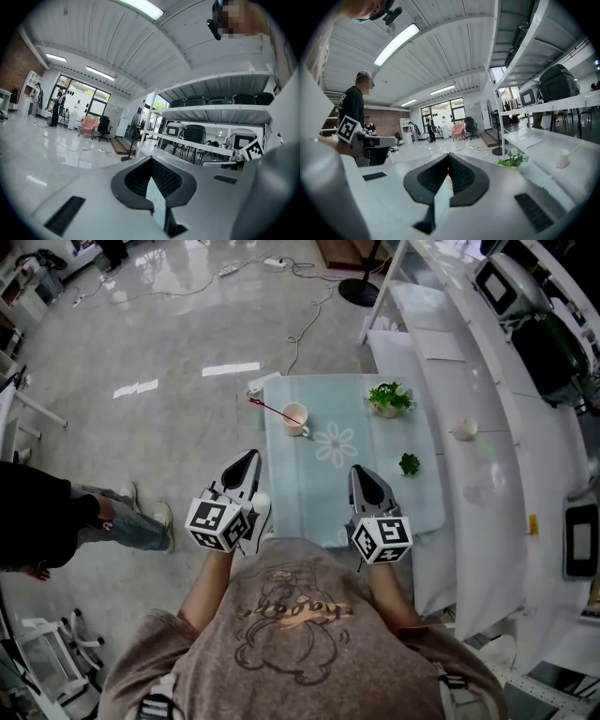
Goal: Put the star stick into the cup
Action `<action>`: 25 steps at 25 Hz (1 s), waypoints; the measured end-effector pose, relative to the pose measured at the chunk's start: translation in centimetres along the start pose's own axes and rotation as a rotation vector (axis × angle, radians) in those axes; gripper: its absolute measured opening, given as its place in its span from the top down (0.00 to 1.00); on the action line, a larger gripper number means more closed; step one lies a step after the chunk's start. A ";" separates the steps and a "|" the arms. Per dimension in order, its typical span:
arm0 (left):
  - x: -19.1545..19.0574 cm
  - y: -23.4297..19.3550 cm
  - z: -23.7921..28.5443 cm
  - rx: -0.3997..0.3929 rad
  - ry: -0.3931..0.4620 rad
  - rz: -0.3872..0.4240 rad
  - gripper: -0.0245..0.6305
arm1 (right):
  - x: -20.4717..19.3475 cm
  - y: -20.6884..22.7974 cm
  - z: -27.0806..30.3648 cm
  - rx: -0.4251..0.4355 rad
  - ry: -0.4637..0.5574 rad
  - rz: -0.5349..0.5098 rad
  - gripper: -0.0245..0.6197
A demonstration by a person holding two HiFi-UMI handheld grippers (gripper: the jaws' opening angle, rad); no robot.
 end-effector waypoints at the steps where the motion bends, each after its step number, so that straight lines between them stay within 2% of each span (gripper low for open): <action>1: 0.1 0.0 -0.1 0.002 0.003 -0.002 0.93 | 0.0 -0.1 0.0 0.001 0.001 0.000 0.96; 25: -0.1 -0.7 -1.4 0.027 -0.001 -0.025 0.93 | -0.1 -1.2 0.5 0.024 0.001 0.006 0.96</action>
Point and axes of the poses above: the fingertips, and each gripper's own axes: z forward along the fingers, y to its right, x out of its top, the point moved 3 cm from there along -z, backward along the fingers, and after that the axes turned 7 degrees about x, right-handed, at the moved point
